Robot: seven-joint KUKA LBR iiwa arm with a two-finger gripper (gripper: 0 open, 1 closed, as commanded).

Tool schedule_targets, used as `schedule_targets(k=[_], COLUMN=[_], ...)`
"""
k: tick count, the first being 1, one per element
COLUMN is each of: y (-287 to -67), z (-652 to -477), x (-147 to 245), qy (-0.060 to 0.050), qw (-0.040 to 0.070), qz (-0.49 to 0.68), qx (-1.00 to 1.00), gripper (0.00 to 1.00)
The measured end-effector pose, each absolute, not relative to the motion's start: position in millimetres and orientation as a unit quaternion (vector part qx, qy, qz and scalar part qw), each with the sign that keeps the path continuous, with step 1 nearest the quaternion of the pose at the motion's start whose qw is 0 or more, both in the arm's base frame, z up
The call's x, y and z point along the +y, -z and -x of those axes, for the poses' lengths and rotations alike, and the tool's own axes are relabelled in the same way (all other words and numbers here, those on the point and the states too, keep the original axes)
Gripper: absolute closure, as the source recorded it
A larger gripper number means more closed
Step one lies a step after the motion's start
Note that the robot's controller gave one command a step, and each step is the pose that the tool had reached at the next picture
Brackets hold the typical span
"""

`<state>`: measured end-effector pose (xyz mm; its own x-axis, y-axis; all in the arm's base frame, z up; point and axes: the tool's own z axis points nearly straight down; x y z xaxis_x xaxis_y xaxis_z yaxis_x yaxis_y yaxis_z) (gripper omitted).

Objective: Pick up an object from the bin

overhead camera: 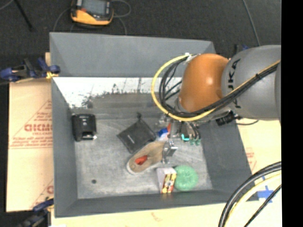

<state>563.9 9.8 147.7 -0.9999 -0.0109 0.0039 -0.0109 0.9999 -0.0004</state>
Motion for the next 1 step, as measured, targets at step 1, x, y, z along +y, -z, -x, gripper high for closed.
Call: schedule_targets(k=[1], y=[-151.8], z=[-564.8], x=[9.9], qy=[0.000], qw=[-0.001], qz=[-0.005], qx=[-1.000], gripper=[0.00])
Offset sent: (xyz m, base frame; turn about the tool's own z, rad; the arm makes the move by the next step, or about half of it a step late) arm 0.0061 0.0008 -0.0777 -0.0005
